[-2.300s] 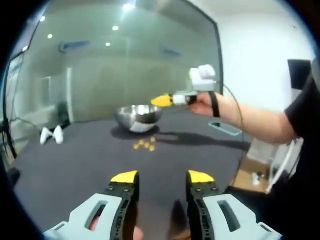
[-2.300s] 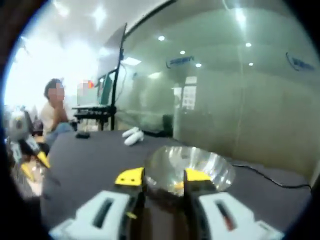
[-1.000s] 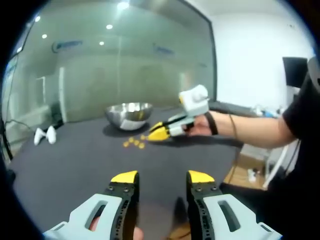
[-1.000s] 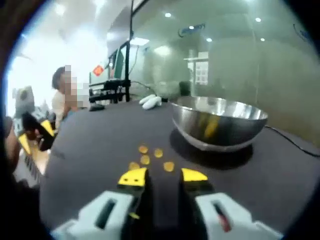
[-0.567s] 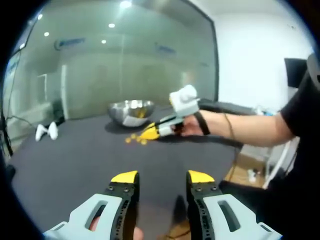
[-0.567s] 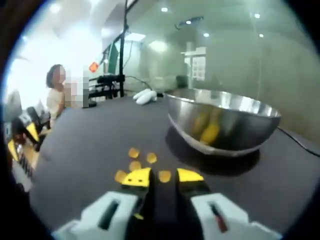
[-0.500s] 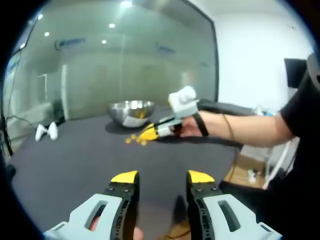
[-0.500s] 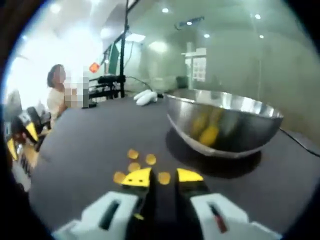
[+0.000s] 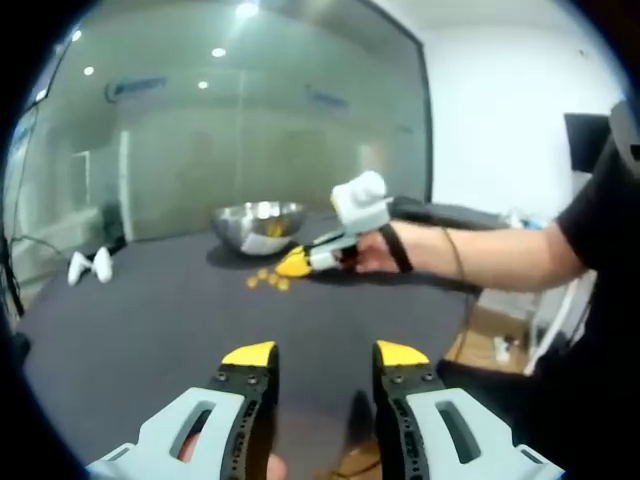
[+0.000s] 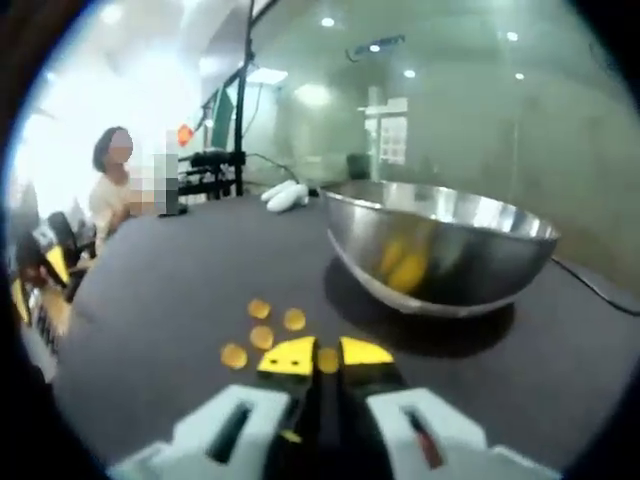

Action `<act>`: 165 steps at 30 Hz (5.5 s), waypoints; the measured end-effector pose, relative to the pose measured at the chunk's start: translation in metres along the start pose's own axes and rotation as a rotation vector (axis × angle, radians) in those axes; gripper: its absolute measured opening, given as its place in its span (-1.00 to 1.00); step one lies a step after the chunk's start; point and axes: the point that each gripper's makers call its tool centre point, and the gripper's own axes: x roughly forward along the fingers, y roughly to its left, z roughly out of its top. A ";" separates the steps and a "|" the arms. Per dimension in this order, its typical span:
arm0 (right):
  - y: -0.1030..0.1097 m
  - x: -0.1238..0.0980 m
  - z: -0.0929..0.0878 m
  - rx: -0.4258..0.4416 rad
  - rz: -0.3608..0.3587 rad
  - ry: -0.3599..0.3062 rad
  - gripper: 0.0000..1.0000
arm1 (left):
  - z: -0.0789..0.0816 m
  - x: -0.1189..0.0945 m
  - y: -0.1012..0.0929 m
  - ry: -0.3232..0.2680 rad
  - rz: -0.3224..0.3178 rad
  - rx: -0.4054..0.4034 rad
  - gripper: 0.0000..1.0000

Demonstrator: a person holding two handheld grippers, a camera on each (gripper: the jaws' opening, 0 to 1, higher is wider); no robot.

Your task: Pick up the QQ candy scattered on the table and place it into the stainless steel bowl on the table

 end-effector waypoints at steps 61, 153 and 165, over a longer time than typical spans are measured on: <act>-0.099 -0.027 0.106 0.040 -0.202 -0.143 -0.14 | 0.005 0.004 -0.011 -0.005 -0.032 0.036 -0.22; -0.035 -0.062 0.070 -0.005 -0.104 -0.202 -0.82 | 0.024 -0.020 0.030 -0.092 0.138 0.031 -0.29; -0.093 -0.048 0.124 -0.051 -0.265 -0.232 -0.82 | 0.009 -0.008 0.015 -0.030 0.083 0.050 -0.28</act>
